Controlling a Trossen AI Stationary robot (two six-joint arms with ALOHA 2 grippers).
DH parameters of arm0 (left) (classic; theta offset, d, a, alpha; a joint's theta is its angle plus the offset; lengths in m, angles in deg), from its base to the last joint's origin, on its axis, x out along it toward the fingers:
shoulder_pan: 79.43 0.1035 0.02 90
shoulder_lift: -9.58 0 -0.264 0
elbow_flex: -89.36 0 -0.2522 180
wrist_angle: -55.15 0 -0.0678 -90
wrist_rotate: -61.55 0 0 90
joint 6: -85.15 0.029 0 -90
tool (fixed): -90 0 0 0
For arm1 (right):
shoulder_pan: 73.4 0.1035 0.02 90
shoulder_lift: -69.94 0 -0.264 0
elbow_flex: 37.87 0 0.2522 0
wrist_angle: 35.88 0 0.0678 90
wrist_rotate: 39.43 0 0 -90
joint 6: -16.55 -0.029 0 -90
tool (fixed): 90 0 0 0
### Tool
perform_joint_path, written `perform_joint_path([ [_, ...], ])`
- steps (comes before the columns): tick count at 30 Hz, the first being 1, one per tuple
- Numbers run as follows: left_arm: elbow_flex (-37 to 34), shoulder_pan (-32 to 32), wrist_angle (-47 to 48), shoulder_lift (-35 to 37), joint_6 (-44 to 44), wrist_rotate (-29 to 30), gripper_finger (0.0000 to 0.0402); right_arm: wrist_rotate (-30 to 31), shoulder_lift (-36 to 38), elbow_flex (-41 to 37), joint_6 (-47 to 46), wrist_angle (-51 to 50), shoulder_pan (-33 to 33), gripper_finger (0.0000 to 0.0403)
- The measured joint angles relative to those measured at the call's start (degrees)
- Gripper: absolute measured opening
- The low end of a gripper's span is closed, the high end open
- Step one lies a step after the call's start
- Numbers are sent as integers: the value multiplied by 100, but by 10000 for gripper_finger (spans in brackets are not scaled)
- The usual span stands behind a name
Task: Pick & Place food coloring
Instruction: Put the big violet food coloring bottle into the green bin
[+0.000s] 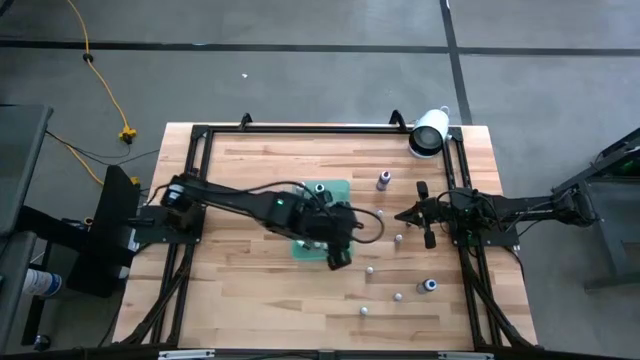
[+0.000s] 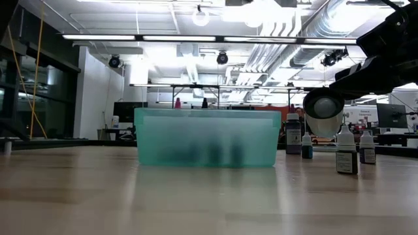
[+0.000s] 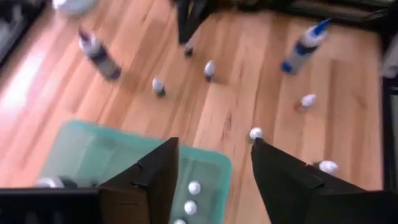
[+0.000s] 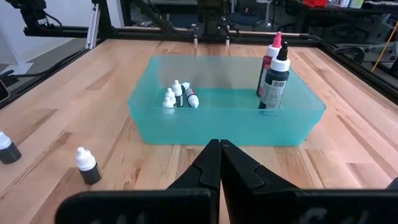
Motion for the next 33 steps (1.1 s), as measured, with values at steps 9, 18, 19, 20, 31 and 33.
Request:
perform_joint_path([
  [9, -280, -34, 559, 998, 1131, -202, 35, -1, -47, -1, 0, 5, 2, 0],
  [18, -3277, -79, -1466, 2970, 1214, -532, 3, 2, -105, -1, 0, -2, 1, 0],
  [19, -3751, -81, -1817, 3222, 1217, -647, 3, 0, -103, -1, 2, 0, 2, 0],
  [20, -4181, -80, -2305, 3450, 1217, -764, 4, 0, -98, -1, 1, 0, 1, 0],
  [31, -7544, 126, -5348, 5185, 1736, -1316, 0, 0, -210, -1, 2, -4, 2, 0],
  [33, -7871, 258, -5971, 5331, 1839, -1618, 0, 0, -218, 2, 0, -3, 0, 0],
])
